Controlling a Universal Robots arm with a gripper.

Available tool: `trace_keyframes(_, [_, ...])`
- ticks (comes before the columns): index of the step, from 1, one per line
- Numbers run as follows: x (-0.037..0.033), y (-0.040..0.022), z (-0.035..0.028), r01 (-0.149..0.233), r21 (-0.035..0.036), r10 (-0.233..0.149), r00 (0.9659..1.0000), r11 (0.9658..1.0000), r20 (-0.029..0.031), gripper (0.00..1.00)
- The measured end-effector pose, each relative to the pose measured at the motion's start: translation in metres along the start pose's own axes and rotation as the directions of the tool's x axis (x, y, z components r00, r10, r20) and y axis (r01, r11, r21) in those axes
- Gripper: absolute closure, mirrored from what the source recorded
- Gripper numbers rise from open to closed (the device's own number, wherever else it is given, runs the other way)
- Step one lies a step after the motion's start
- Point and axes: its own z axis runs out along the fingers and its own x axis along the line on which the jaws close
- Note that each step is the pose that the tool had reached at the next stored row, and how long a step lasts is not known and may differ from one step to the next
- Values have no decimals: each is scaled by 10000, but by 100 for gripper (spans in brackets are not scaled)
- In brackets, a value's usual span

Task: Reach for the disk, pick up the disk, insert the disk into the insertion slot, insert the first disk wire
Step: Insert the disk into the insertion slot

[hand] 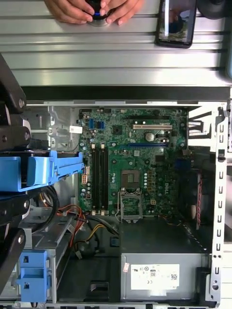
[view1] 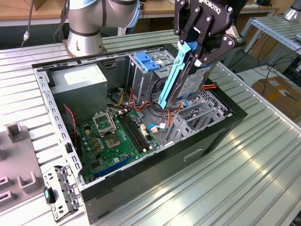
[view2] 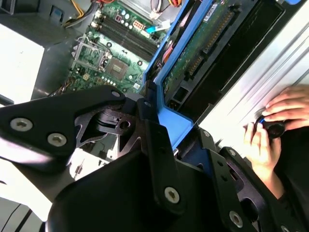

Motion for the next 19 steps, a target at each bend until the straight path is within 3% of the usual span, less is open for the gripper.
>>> trace_keyframes(14, [29,-244,17,-1,0,1,10000,10000,0,63])
trace_keyframes(19, [29,-255,18,-1,1,1,10000,10000,1,63])
